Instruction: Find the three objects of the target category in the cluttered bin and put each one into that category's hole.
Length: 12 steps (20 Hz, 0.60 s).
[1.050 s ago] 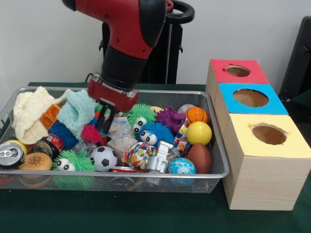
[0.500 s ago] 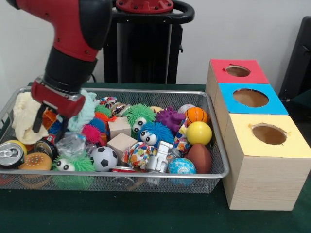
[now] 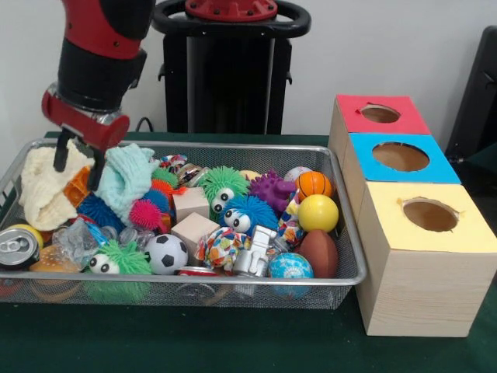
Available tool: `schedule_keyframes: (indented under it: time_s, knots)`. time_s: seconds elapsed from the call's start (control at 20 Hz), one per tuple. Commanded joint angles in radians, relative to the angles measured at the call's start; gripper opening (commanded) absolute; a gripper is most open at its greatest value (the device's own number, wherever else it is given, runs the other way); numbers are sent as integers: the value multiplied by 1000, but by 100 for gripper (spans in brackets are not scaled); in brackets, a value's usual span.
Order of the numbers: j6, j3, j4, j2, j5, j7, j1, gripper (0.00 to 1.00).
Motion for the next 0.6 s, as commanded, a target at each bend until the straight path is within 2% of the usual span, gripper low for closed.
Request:
schedule_keyframes:
  time_s: [0.05,0.3,0.6]
  knots:
    - [183,184,178,-142,83,-13,1,100]
    - [172,271,276,-183,145,-10,-46,100]
    - [7,328,379,-155,141,33,-70,100]
